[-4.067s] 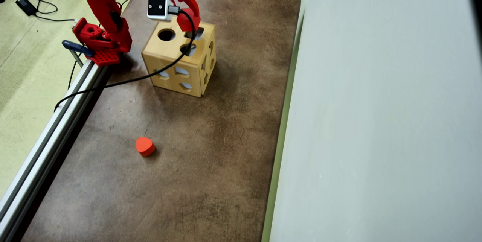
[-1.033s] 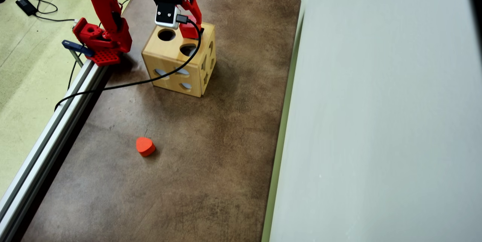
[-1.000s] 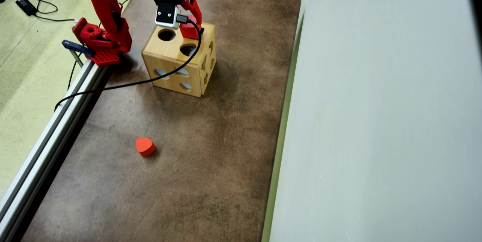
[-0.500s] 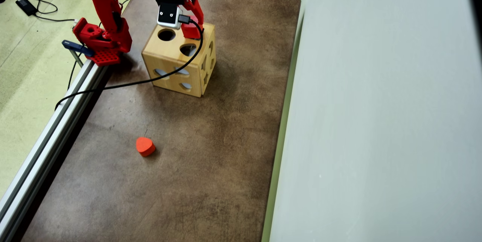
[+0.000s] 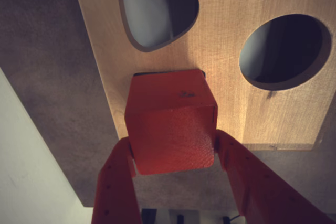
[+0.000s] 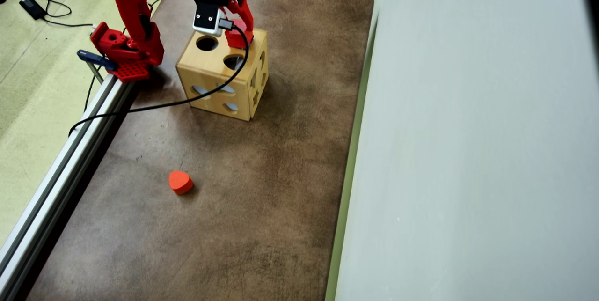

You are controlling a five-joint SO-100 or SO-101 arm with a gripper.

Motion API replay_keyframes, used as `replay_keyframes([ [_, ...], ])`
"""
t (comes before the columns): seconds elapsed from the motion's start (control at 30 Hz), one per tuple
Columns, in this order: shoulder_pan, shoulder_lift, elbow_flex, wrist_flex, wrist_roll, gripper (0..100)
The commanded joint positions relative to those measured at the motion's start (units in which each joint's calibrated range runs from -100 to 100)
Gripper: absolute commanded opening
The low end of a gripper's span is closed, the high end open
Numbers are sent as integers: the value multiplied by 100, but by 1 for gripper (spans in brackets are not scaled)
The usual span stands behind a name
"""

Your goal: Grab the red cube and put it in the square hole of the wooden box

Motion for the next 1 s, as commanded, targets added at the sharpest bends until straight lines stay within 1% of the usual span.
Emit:
replay_keyframes([
  [0.0, -39, -4, -133, -55, -29, 2],
  [0.2, -239, 13, -133, -63, -29, 2],
  [0.3, -388, 55, -124, -321, -34, 2],
  [0.57, -380, 55, -44, -345, -34, 2],
  [0.73, -380, -47, 672, -433, -34, 2],
  [0.97, -351, -276, 663, -393, -34, 2],
])
